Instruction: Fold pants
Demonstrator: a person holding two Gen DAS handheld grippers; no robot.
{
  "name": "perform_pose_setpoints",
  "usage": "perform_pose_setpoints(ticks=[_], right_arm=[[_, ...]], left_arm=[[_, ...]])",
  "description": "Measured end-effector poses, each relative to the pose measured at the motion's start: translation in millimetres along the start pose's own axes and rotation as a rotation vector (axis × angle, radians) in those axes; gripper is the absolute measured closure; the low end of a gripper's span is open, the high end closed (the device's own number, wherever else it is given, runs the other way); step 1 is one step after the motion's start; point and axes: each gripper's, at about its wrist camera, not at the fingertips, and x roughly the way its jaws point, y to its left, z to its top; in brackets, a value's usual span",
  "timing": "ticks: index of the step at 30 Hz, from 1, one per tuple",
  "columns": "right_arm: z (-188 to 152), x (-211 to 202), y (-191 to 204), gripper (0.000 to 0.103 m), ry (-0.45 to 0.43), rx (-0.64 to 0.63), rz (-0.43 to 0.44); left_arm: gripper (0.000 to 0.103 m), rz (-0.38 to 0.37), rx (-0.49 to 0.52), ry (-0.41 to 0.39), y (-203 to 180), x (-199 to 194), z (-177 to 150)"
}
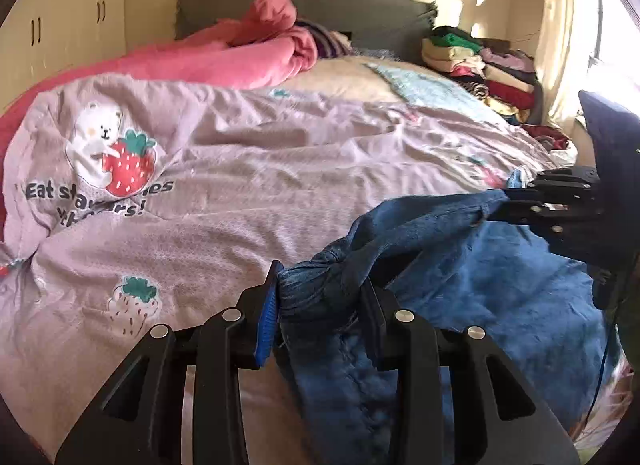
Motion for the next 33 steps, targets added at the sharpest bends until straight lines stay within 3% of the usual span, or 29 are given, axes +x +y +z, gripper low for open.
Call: perform_pose_setpoints(ticks=[7,13,19,24,28,33], right_arm=[[-42.4,-64.3,53.7,0.097,-0.061,0.003,0.047],[-86.6,-91.3,96.3,0.097,-0.023,-0.015,0.109],[-123.7,-76.9,132.7,0.097,0.079,-0.028,0.166],[-140.5,-59.9,144.9,0.097,0.124,-0.006,0.172],[-143.3,-59.7,145.0,0.095,0.114,0.022,0.194],[-147.6,-57.1,146.5,0.094,0.121,0.023,0.209]], left_arm=[[0.069,-0.043,0.025,-0.056,-16.2,-56.9,-31.7],[0.069,-0.081,0.039,-0.018,-24.8,-80.9,-72.2],[0.068,-0.085,0.0,0.107,-17.2,-66.0,-105.7],[0.06,-0.068,-0.016,0.147,-14.8,-68.0,-115.1],[0.056,-0.067,-0.07,0.145,-9.2,-88.4,-124.6],[0.058,-0.071,-0.076,0.054,-23.7,-122.7,-113.8]])
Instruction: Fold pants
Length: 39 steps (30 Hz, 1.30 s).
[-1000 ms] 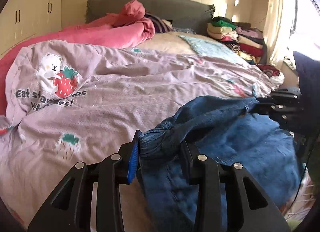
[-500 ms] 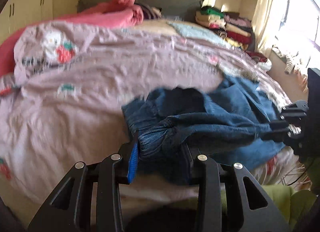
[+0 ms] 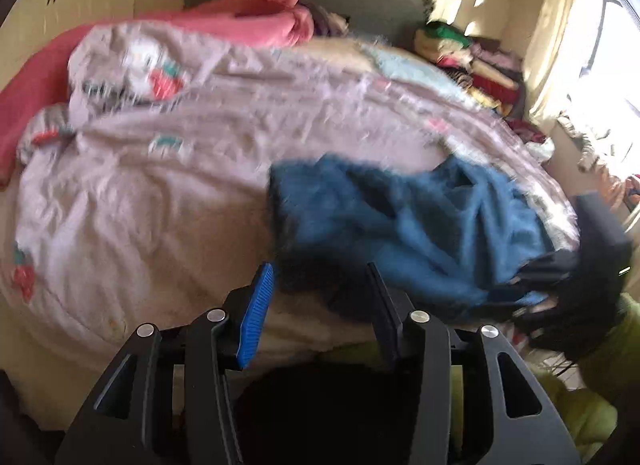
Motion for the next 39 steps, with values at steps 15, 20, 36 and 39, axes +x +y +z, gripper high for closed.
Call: perform_pose_setpoints(ticks=[15,20,36,39], right_arm=[[15.5,-4.6,-18.4,0.076,-0.019,0.098,-0.008],[7.5,21.2,-37.0,0.071,0.061,0.208,0.016],[58.9,-75.0,-184.8,0.045,-0.103,0.441,-0.385],[70.9,-55.5,-214.7,0.045,-0.064,0.475,-0.406]], left_arm=[[0.06,-0.017,0.117,0.171,-35.1,74.1,-18.4],[0.06,-0.062,0.083,0.152,-27.0,77.2,-19.3],[0.027,-0.11,0.124,-0.024,-67.4,27.1,26.0],[0.027,-0.202,0.141,0.028,-92.5,46.9,29.2]])
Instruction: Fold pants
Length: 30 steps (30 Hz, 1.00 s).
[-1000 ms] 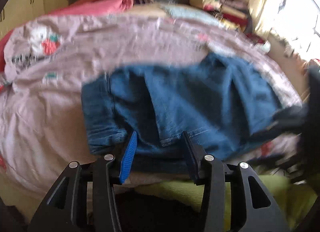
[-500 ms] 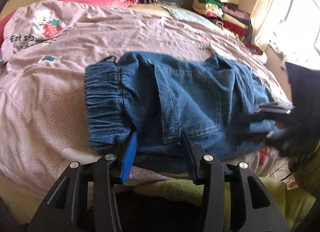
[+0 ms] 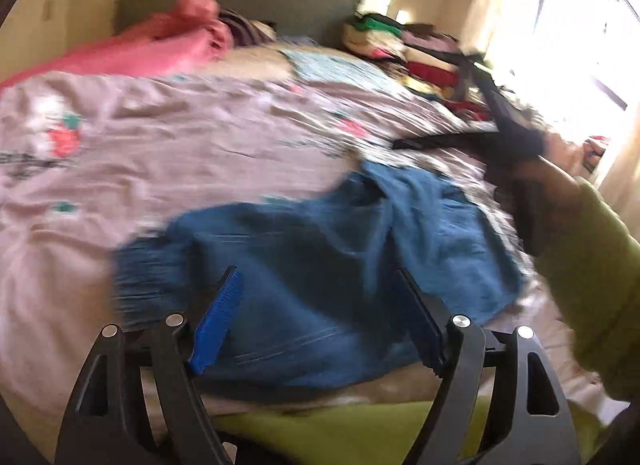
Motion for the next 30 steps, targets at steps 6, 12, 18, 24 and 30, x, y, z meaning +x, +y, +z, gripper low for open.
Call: perform_pose_setpoints(ticks=[6,12,18,24,30], right_arm=[[26.7,52.6,-17.0,0.045,0.094,0.061,-0.067],[33.1,91.5,-30.9,0.046,0.151,0.111,-0.122],[30.2,78.3,-48.3,0.094,0.09,0.151,-0.07],[10.4,5.8,-77.1,0.096,-0.036,0.225,-0.004],[-36.6,-82.3,-103.3,0.096,-0.152,0.303,0.001]], left_arm=[[0.046,-0.104,0.023,0.09,-34.8,52.9,6.4],[0.058,-0.169,0.058,0.18,-59.3,88.6,3.5],[0.058,-0.151,0.085,0.235,-65.9,114.1,-5.4],[0.058,-0.143,0.089,0.213,-63.9,111.8,-1.8],[0.098,-0.123,0.121,0.199,-66.2,104.6,-1.5]])
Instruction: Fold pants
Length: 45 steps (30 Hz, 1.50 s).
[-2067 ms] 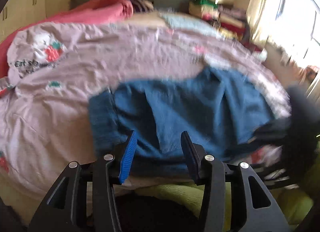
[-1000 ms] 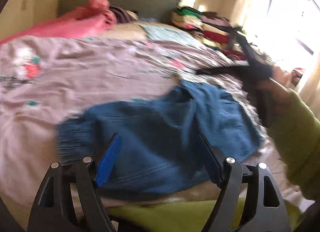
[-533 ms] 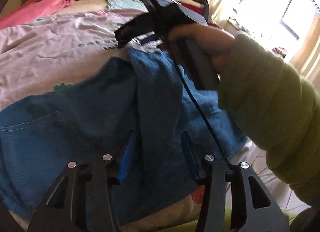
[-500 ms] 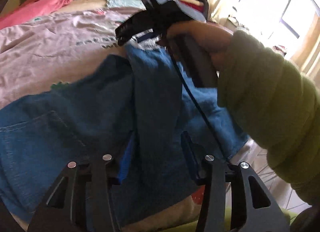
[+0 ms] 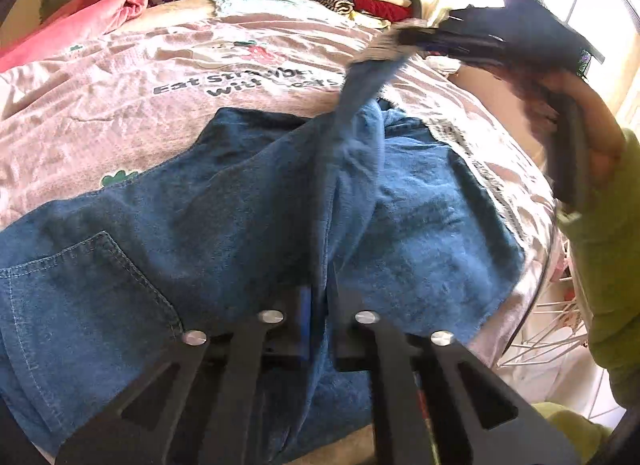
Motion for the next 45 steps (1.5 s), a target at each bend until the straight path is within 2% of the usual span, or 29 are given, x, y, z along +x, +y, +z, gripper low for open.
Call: perform_pose_setpoints(ticks=[5,9,16,27,30,32,35,38,41,45], right_arm=[[-50.0,-74.0,-28.9,0.096,-0.035,0.076,0.022],[-98.5,-108.6,-41.0,0.096,-0.018,0.113,0.023],[-159.0,-103.2,-56.9,0.096,0.079,0.191,0.008],[-193.9,-80.5,-88.0,0.094,0.16,0.283,0.002],[-193.9,-86.4,-90.9,0.089,0.154,0.284,0.02],[-186.2,-99.8,-90.5,0.072,0.115,0.246,-0.025],[-168.3,-112.4,-96.2,0.068,0.047,0.221,-0.056],[-145.8,-105.4,-95.7,0.064,0.014,0.17,-0.051],[-119.4,-84.0,-92.6,0.056,0.005,0.102,-0.046],[-90.6,-48.8,-98.7,0.056,0.034,0.067,-0.042]], left_arm=[[0.099,0.024,0.084,-0.022,-9.5,-16.9,-1.6],[0.099,0.03,0.155,-0.025,-16.5,-30.8,-7.0],[0.099,0.036,0.2,0.038,-22.0,-27.9,-27.0],[0.099,0.05,0.264,0.129,-36.8,-11.8,-47.6],[0.098,0.047,0.266,0.142,-35.8,-8.1,-50.1],[0.098,0.037,0.263,0.142,-34.1,-9.0,-50.9],[0.096,0.024,0.258,0.148,-32.6,-8.4,-53.1],[0.087,0.012,0.26,0.148,-34.3,-10.2,-56.0],[0.064,-0.024,0.267,0.151,-42.6,-17.7,-61.9],[0.063,-0.071,0.253,0.111,-46.1,-40.4,-60.0]])
